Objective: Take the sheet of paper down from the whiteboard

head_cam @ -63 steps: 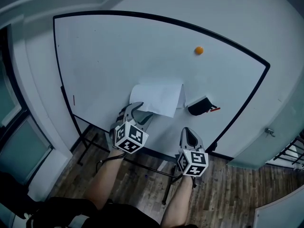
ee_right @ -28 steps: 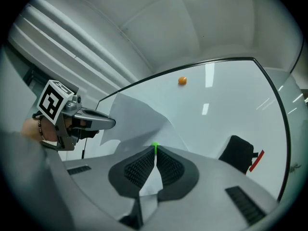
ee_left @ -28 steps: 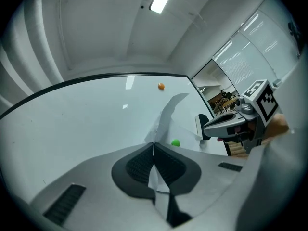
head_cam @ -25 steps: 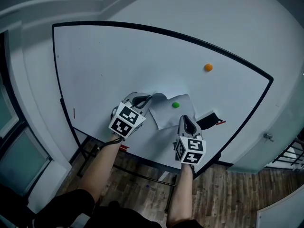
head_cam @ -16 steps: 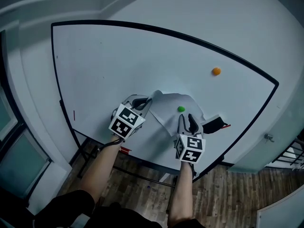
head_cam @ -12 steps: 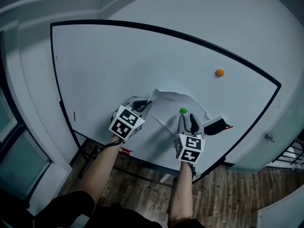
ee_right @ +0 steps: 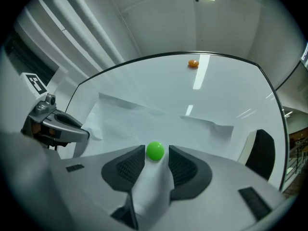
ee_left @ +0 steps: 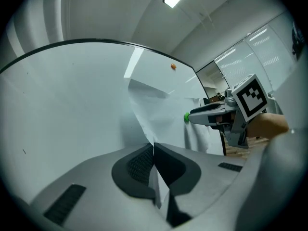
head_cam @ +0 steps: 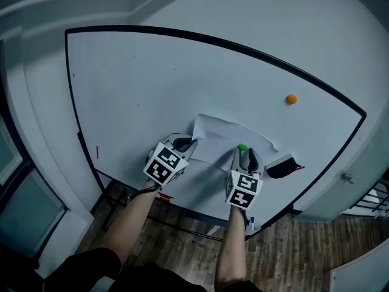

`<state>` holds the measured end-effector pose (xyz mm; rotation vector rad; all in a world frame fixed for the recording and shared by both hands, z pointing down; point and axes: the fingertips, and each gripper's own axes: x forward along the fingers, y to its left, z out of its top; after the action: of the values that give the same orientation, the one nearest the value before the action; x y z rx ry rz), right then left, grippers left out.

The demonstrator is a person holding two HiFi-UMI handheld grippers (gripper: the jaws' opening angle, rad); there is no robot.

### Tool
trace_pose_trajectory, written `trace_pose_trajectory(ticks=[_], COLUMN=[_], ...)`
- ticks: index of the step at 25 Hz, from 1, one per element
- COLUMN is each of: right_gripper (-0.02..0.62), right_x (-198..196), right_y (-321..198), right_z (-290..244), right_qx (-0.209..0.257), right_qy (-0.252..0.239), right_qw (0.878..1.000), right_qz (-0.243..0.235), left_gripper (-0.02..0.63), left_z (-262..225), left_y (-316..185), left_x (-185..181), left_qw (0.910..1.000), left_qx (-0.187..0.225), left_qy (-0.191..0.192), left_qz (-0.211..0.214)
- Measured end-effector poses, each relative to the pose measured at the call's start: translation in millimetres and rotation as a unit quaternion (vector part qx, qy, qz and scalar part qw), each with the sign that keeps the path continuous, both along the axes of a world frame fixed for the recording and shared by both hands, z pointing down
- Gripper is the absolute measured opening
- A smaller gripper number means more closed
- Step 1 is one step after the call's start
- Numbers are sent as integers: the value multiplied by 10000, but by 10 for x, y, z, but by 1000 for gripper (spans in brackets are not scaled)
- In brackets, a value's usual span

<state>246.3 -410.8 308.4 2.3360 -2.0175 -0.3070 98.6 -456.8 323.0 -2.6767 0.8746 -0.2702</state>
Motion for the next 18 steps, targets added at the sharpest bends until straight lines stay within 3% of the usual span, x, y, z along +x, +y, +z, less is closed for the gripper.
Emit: trace_pose_trajectory(ticks=[18], right_gripper=[147], right_x=[-2], right_y=[-87], right_z=[-21], right_qx=[142], right_qy=[-31], right_qw=[9982], right_qz=[579], left_gripper=[21], left_z=[134], left_y=[-85], left_x=[8], left_qw=[9995], left_qx=[-71], left_qy=[55], left_qz=[290])
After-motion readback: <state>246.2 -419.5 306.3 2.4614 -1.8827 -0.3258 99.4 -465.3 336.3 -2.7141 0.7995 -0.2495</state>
